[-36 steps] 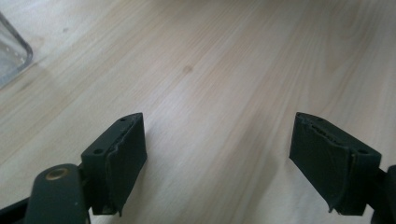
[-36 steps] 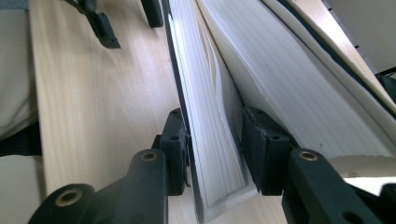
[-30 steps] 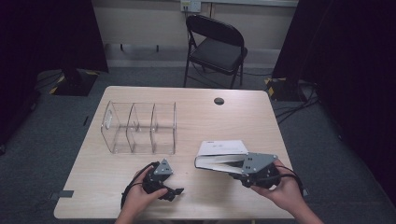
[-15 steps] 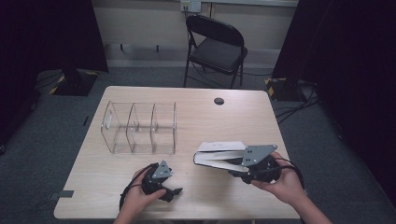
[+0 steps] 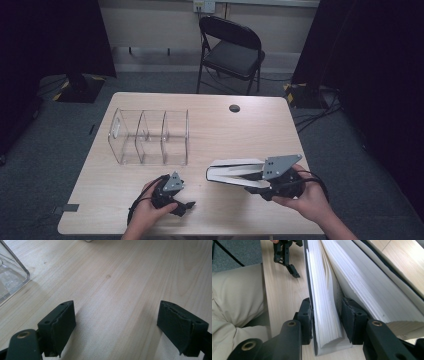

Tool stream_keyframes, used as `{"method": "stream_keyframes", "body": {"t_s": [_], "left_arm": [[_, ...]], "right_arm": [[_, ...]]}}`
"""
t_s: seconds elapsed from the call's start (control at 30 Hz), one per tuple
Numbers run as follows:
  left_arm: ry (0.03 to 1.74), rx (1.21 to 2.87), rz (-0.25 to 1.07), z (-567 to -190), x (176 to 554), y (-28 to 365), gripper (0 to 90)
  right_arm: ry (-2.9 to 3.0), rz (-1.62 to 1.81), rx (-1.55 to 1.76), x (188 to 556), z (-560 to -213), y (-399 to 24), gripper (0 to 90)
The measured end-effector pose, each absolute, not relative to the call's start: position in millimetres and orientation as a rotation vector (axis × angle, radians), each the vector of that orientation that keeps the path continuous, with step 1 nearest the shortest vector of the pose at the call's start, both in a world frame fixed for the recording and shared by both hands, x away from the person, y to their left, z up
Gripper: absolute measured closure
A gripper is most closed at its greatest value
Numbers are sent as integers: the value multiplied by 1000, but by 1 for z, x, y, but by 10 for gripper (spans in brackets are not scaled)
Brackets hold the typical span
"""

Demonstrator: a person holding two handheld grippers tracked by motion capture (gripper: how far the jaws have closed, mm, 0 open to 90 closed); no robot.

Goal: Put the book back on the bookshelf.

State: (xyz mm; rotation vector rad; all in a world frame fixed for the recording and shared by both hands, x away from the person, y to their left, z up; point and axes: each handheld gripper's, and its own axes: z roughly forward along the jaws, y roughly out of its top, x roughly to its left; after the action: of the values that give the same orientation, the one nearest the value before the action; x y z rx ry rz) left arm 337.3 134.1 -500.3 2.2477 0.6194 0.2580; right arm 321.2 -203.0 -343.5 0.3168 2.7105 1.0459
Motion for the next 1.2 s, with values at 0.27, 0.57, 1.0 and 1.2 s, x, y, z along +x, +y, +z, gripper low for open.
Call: {"method": "stream_keyframes", "body": {"t_s": [0.27, 0.57, 1.0, 1.2], "left_arm": [[620, 2248, 257, -500, 337, 134, 146], [620, 2248, 258, -500, 337, 134, 146], [619, 2239, 258, -501, 337, 134, 146], [617, 2239, 259, -500, 337, 134, 146]], "right_arm": [[2726, 1072, 325, 324, -340, -203, 633], [2755, 1052, 283, 325, -328, -200, 666], [2805, 908, 245, 333, -316, -192, 684], [2839, 910, 226, 337, -315, -192, 682]]}}
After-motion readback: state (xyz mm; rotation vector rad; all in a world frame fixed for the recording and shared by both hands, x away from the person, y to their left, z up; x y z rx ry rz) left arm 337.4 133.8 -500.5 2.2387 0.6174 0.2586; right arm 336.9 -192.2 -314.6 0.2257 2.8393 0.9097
